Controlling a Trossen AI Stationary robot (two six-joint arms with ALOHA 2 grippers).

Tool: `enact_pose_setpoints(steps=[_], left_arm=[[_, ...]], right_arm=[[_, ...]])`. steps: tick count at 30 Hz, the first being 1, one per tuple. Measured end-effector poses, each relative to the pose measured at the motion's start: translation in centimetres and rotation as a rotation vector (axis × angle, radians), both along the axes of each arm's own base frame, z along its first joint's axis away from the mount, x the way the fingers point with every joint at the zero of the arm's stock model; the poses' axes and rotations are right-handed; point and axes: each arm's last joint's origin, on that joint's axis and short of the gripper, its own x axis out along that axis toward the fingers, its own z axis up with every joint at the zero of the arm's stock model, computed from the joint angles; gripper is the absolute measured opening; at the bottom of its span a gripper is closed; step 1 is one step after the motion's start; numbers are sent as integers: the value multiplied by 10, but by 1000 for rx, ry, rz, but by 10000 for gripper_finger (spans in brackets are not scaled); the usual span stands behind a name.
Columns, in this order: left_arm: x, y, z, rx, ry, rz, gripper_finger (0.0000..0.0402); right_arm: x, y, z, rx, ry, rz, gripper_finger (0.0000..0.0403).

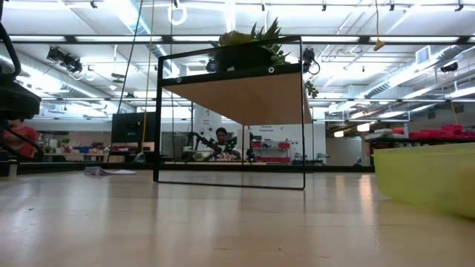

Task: Pack school essentials
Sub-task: Put the orange pencil into the yellow supply box

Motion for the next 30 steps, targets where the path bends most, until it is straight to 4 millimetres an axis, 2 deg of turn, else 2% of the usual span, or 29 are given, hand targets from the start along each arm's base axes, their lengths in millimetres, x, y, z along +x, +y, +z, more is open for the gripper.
enact_pose_setpoints(steps=[10, 15, 23, 30], left_arm=[[-2, -4, -3, 47, -8, -44, 38], [-4, -6, -4, 56, -5, -55, 36], [0, -10, 4, 67, -10, -86, 24], [3, -12, 9, 67, -22, -88, 28]], right_arm=[[0, 0, 0, -6, 2, 3, 117], [0, 0, 0, -6, 2, 3, 117], [0, 0, 0, -10, 3, 5, 117], [0, 0, 0, -10, 3, 5, 117]])
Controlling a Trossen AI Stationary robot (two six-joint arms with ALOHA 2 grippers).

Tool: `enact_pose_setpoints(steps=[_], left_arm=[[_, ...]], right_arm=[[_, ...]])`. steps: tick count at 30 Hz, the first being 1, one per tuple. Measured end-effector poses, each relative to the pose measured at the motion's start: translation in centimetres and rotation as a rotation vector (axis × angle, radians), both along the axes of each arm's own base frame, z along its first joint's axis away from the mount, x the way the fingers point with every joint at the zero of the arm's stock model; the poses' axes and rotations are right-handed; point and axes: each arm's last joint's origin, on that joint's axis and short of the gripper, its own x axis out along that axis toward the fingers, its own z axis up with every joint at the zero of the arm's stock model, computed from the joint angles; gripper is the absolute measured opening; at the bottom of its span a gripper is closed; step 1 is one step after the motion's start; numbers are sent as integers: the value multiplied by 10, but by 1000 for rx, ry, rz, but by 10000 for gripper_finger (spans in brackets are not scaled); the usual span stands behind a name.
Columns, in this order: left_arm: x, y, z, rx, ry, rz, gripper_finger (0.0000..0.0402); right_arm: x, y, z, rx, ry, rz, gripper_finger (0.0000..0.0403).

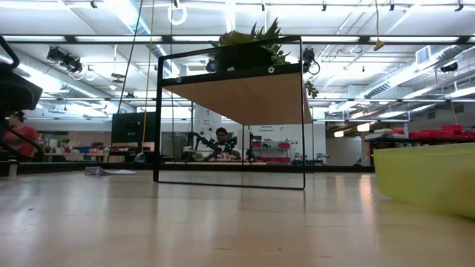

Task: Pack school essentials
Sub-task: Put the orange pencil into the yellow supply box

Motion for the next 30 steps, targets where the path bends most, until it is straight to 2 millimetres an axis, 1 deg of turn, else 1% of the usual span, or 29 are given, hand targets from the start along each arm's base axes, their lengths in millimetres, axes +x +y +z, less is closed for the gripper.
enact_pose_setpoints(steps=[5, 9, 15, 19, 23, 30], left_arm=[[1, -1, 1, -10, -10, 0, 25], [2, -2, 2, -21, -21, -1, 31], [7, -5, 14, -14, -24, -29, 26], [15, -7, 28, -16, -61, -62, 29], [27, -10, 45, -19, -121, -158, 33], [53, -9, 82, 47, -276, -294, 28]], right_arm=[[0, 0, 0, 0, 0, 0, 117], [0, 0, 0, 0, 0, -1, 117], [0, 0, 0, 0, 0, 0, 117], [0, 0, 0, -3, 1, 1, 117], [0, 0, 0, -6, 1, 2, 117], [0, 0, 0, 1, -1, -1, 117]])
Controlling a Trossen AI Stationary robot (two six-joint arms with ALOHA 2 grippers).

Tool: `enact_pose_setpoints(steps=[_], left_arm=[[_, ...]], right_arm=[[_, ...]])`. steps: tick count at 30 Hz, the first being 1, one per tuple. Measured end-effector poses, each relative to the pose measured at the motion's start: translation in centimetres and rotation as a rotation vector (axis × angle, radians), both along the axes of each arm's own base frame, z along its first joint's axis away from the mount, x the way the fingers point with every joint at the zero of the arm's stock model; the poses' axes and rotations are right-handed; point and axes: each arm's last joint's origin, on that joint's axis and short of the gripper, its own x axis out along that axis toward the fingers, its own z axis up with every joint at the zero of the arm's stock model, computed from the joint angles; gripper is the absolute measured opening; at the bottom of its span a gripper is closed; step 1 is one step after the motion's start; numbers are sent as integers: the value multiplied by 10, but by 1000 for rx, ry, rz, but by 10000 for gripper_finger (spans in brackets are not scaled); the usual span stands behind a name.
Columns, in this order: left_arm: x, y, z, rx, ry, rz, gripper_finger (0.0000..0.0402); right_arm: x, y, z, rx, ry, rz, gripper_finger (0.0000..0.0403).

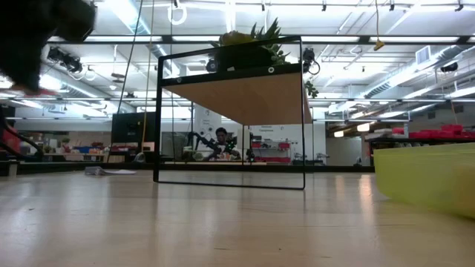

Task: Pack school essentials
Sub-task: Put the orange pencil into the yellow supply box

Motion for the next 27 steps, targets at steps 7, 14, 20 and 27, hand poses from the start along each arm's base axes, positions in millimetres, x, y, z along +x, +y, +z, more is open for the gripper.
enact_pose_setpoints(steps=[7, 14, 20, 27], left_arm=[[27, 11, 43, 40, -142, -109, 32], [55, 31, 86, 80, -348, -176, 35], [77, 55, 115, 142, -557, -184, 32], [95, 78, 145, 196, -819, -200, 37]], right_arm=[[0, 0, 0, 2, -1, -1, 117], [0, 0, 0, 11, -3, -5, 117], [1, 1, 1, 21, -19, -4, 117], [4, 3, 8, 34, -81, 5, 117]])
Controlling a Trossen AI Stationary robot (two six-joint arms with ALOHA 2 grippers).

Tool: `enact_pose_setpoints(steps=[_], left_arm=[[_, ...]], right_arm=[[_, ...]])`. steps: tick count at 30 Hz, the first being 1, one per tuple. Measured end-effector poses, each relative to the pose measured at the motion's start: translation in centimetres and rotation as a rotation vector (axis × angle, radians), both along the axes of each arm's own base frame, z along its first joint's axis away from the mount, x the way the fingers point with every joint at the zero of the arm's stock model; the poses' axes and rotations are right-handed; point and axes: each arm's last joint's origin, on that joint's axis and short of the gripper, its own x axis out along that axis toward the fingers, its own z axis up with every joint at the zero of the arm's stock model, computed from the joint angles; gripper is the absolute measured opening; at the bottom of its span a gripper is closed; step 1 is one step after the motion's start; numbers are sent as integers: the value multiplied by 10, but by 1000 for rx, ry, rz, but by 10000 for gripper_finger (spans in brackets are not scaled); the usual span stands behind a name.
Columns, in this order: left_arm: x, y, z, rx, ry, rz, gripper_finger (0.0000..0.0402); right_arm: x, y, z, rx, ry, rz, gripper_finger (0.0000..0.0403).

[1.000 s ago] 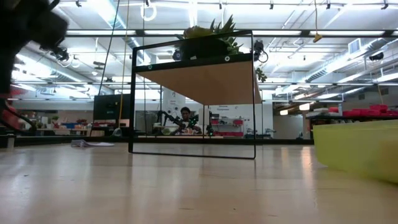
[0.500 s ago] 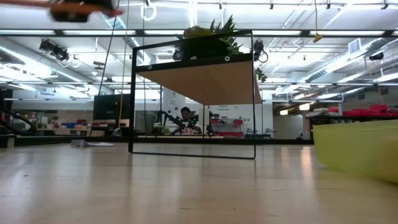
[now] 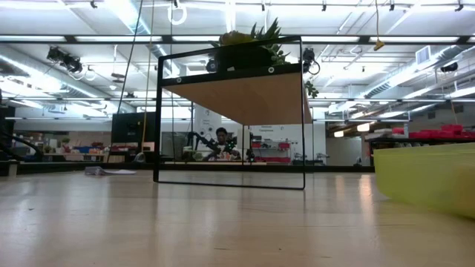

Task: Pack school essentials
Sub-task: Put the orange pencil into the yellow supply box

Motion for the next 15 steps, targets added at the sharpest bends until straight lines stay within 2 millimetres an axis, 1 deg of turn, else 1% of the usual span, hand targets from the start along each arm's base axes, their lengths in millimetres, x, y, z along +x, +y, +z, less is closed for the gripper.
enact_pose_setpoints(steps=[6, 11, 15], left_arm=[[9, 17, 19, 57, -207, 35, 34], [20, 30, 29, 105, -360, 82, 35], [26, 38, 33, 150, -431, 102, 39]], right_arm=[[9, 5, 2, -20, -31, 6, 123], [28, 8, 2, -82, -37, 18, 145], [46, 6, 5, -111, -69, 58, 171]])
